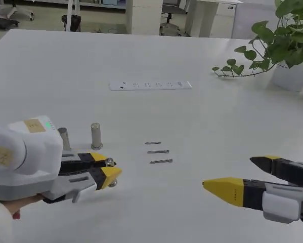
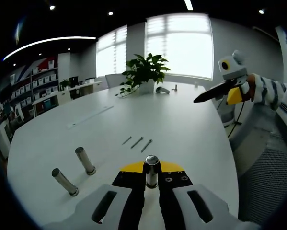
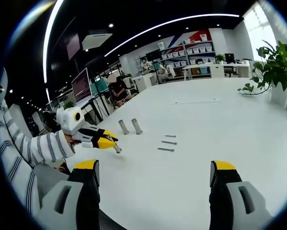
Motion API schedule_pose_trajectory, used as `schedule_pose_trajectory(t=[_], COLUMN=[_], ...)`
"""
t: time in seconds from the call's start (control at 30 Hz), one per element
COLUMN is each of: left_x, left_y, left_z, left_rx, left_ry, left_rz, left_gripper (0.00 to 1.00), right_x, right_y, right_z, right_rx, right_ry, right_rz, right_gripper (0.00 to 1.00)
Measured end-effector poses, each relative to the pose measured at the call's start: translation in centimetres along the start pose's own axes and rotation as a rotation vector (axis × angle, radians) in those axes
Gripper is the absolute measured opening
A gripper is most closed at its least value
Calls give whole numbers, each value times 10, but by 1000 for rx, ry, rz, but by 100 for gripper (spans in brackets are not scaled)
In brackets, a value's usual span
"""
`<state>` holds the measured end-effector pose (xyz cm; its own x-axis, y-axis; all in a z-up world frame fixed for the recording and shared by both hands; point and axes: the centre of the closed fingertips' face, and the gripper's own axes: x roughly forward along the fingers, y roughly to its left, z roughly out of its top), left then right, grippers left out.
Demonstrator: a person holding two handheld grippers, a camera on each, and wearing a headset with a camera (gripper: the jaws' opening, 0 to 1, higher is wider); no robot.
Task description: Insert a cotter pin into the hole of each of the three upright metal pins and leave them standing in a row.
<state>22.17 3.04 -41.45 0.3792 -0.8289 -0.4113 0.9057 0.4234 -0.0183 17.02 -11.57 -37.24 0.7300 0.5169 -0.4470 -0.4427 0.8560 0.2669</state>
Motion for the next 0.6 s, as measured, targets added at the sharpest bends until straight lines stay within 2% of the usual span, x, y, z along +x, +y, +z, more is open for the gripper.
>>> schedule_pose_trajectory(t=[0.23, 0.4, 0.6], left_x=[13, 23, 28], left_y=[-15, -15, -21], left_z=[-8, -21, -24], left_rx=[10, 14, 29], left_ry=[29, 75, 70], left_rz=[-32, -21, -40], left_gripper=[5, 5, 5], right_x=[1, 2, 1], right_y=[2, 1, 1], right_z=[-2, -4, -4], right_rx=[0, 2, -4], right_ry=[1, 7, 12], right_rz=[9, 8, 6], right_gripper=[94, 94, 94])
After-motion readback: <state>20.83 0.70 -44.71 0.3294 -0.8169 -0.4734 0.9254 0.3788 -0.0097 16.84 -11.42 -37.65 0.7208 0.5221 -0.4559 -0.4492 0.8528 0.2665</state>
